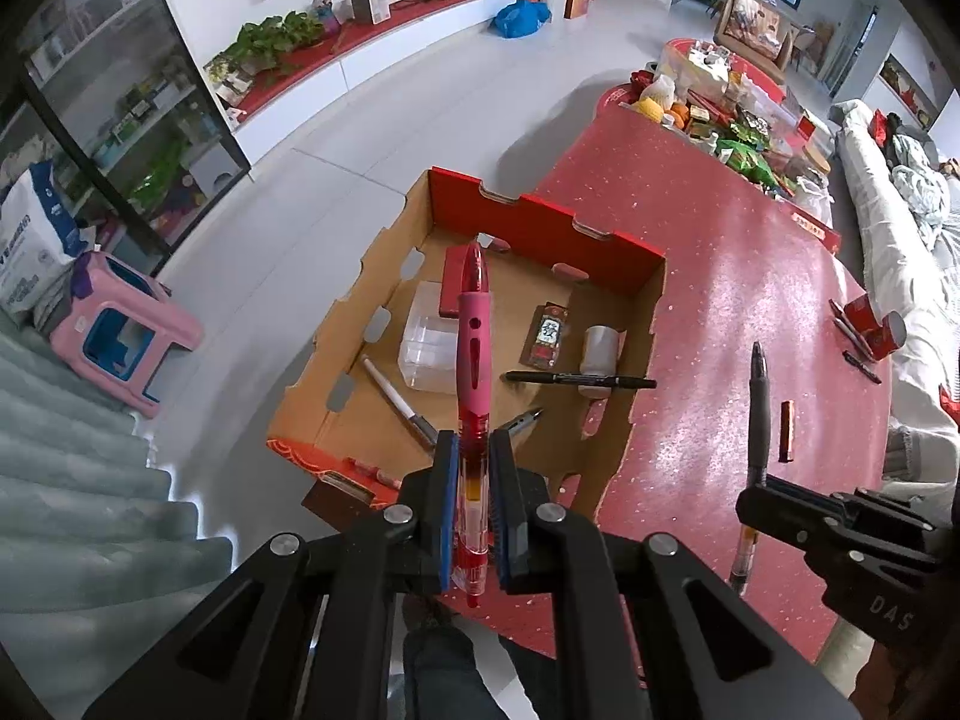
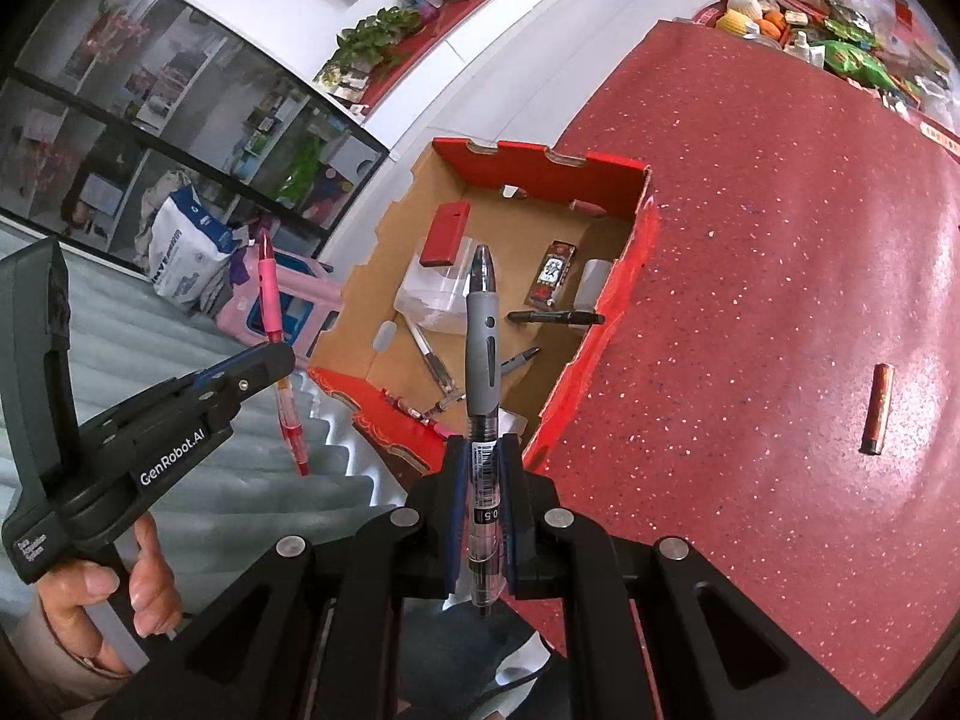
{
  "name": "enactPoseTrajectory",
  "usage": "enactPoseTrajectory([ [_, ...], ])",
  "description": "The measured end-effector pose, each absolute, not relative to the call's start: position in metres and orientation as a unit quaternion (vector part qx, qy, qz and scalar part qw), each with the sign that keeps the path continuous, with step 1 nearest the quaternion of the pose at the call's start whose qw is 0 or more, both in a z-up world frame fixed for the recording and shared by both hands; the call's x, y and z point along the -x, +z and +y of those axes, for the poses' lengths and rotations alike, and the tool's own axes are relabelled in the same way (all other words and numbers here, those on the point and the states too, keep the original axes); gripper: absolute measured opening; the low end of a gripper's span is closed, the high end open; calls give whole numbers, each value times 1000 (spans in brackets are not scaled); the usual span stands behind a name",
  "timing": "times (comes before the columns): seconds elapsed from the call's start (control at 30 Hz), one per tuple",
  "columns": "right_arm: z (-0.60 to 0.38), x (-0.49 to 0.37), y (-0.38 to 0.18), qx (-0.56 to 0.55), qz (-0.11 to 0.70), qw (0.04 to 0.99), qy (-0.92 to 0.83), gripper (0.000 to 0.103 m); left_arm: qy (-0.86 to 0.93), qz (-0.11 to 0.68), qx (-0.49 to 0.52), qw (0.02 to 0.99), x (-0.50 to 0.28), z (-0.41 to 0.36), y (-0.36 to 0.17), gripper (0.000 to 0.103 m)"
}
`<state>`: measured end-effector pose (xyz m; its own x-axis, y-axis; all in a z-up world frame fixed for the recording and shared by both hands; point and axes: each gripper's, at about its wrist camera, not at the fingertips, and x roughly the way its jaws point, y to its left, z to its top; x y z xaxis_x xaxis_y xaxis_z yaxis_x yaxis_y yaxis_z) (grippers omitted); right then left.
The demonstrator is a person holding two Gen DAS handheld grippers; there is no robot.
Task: Organize rigid objects
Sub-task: 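Bring both held pens over the opening of the cardboard box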
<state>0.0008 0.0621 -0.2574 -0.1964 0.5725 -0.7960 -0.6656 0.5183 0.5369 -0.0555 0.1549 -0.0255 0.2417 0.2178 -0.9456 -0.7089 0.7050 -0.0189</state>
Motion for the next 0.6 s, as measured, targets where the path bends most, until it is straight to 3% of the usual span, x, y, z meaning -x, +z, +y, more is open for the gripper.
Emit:
enactPoseTrajectory([
  [0.27,62,-13,-260,25,602,636,482,11,295,542,224,754,38,155,-37,10],
  [0.6,126,-7,-289,48,621,626,469,11,278,590,223,725,23,182,-97,10],
])
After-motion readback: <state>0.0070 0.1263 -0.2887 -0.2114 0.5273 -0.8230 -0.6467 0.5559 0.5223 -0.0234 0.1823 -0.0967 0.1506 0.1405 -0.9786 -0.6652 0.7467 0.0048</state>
